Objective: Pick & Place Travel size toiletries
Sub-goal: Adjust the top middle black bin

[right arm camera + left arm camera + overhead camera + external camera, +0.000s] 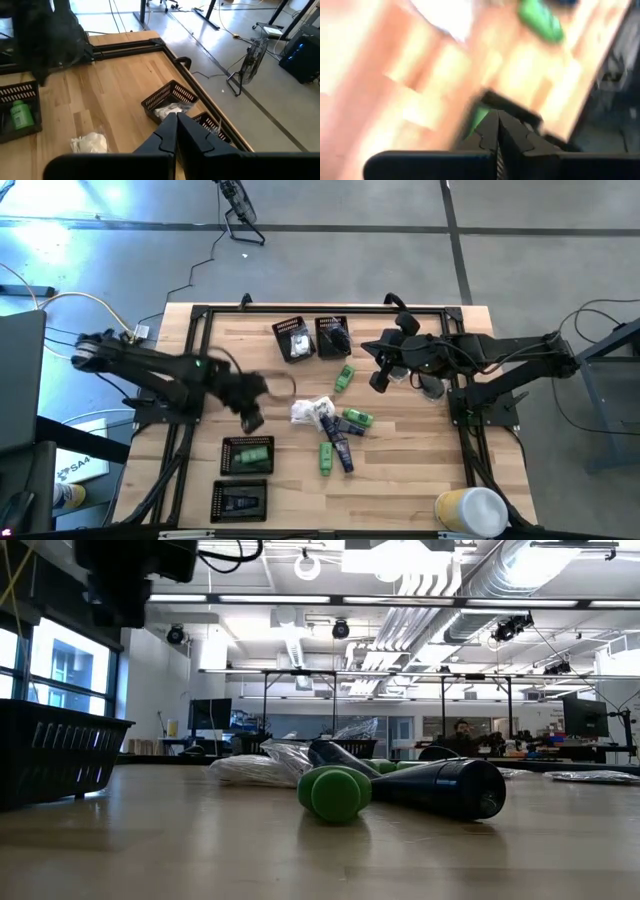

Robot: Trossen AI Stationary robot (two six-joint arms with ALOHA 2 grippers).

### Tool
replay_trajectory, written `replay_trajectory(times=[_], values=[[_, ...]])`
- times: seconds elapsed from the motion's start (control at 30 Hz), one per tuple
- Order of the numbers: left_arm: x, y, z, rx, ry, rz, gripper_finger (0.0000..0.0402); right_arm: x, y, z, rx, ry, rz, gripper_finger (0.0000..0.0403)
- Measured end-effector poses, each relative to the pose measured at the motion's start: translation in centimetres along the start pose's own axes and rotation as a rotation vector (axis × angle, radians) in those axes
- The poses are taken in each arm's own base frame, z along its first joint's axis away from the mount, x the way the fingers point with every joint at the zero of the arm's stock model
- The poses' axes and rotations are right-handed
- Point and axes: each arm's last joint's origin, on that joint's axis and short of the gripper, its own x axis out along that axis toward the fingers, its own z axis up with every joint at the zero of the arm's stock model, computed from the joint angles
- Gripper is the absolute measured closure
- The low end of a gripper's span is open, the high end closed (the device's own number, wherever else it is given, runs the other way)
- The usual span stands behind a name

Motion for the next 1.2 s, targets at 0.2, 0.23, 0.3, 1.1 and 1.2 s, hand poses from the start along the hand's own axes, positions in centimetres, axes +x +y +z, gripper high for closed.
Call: replay_trajectory(times=[0.2,0.23,0.3,1.1,1.2], values=[[-2.4,3.8,2.7,-0.068,-0.226,0.158,0.04,0.0,-0.1,0.0,0.0,-0.009,-0.039,0.04],[-2.5,4.6,3.1,-0.082,-0.241,0.187,0.04,0.0,-0.1,0.1,0.001,-0.011,-0.046,0.04],[-2.8,6.1,4.1,-0.11,-0.273,0.249,0.04,0.0,-0.2,0.1,0.003,-0.018,-0.063,0.04],[2.2,22.2,12.2,-0.35,-0.252,0.404,0.0401,0.0,-0.2,0.7,0.076,-0.075,-0.085,0.04],[2.9,22.7,12.5,-0.354,-0.258,0.448,0.0401,0.0,-0.2,0.7,0.074,-0.078,-0.1,0.04]])
